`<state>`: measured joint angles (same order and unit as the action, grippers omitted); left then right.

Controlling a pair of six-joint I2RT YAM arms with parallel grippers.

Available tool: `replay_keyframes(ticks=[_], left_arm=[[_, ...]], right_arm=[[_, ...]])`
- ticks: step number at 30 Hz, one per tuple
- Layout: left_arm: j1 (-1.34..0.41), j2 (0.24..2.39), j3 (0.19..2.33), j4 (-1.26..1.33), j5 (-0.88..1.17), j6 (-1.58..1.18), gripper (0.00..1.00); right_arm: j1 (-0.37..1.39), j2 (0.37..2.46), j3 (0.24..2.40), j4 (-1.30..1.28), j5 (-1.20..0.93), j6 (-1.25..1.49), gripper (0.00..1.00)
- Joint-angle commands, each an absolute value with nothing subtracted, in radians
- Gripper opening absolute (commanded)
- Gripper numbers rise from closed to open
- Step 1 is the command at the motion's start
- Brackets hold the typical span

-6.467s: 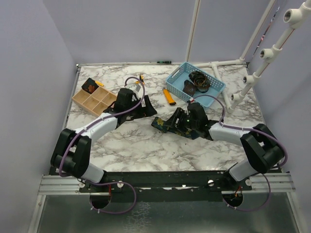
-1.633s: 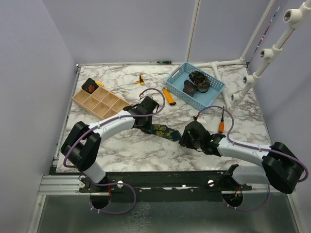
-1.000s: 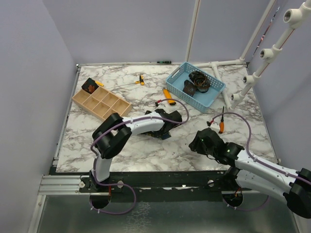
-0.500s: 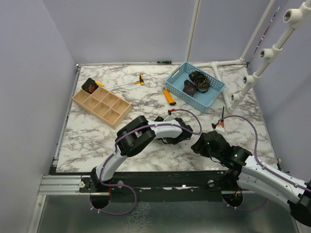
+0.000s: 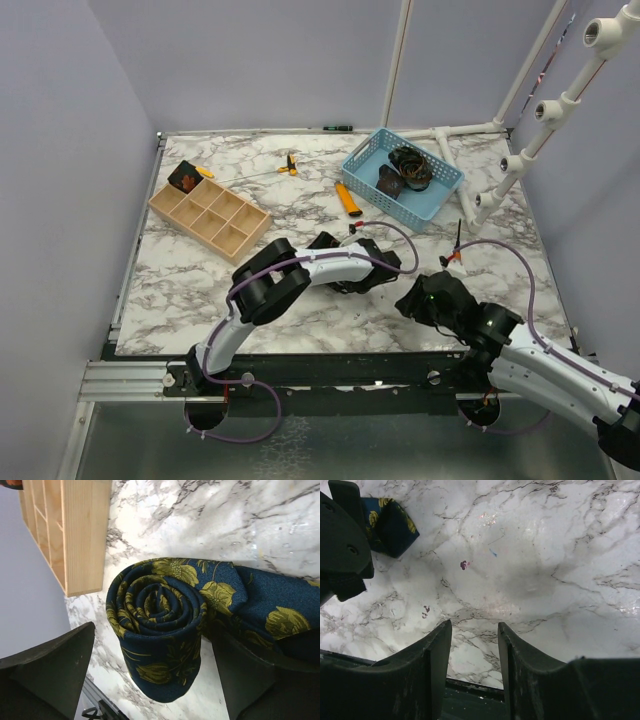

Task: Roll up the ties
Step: Roll the tie at the center of the board.

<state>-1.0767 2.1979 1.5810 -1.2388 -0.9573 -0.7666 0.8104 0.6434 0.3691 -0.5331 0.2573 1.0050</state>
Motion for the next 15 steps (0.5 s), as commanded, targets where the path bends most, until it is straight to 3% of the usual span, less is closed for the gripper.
replay_keyframes(ticks=[1, 15], left_arm=[[-1.091, 2.131, 1.579, -1.161, -0.847, -0.747, 0.99], [-1.092, 1.976, 1.612, -1.187, -0.759, -0.67, 0.99]], right_arm=[[0.813, 0.617, 0.387, -0.582, 0.285, 1.032, 0.47], [0.814, 0.62, 0.408, -0.581, 0.299, 1.019, 0.48]])
